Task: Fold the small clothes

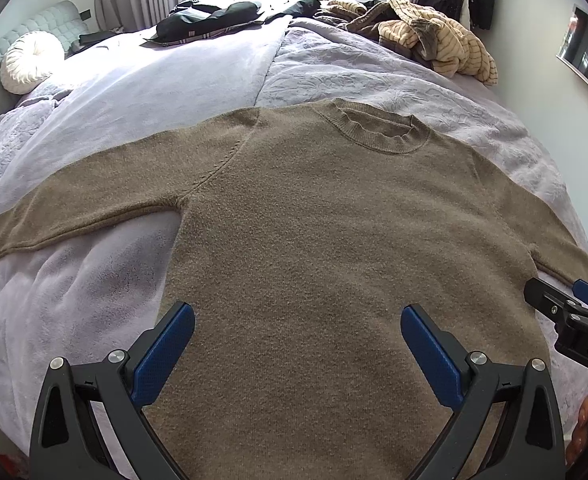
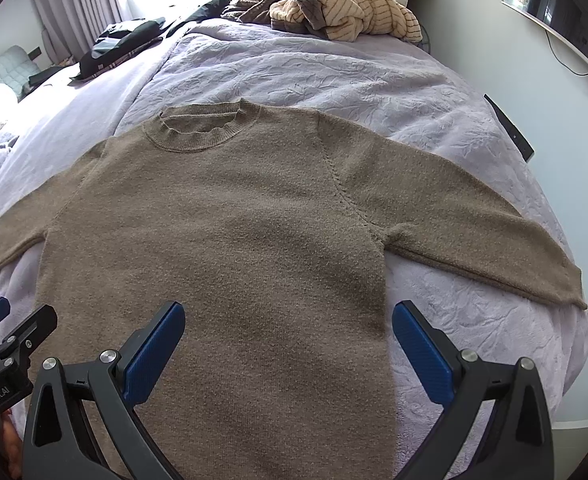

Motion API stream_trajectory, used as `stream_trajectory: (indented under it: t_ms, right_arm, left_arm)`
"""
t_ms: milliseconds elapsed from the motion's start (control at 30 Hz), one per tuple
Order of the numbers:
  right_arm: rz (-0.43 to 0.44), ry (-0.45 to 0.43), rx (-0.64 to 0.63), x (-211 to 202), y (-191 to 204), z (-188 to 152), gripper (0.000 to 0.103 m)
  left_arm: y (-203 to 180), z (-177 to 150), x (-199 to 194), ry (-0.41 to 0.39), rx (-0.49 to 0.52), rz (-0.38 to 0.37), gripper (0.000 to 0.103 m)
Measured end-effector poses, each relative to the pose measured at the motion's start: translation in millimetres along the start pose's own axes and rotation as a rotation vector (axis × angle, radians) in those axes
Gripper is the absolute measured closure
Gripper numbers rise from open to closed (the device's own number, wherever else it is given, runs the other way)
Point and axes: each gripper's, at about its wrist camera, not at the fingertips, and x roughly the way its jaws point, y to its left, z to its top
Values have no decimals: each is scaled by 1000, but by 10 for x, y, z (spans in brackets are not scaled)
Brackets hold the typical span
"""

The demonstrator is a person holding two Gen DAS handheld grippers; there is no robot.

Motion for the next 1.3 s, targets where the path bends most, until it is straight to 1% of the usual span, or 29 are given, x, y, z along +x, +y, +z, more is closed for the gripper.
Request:
stream_trajectory:
  t_ms: [600, 1300]
  right_arm:
    - [-7, 3, -8, -6, 34, 14, 0]
    - [-18, 14, -20, 45, 116, 60, 0]
  left_arm:
    - [2, -4, 11, 3, 0, -4, 0]
    - [129, 46, 105, 21, -17, -20, 0]
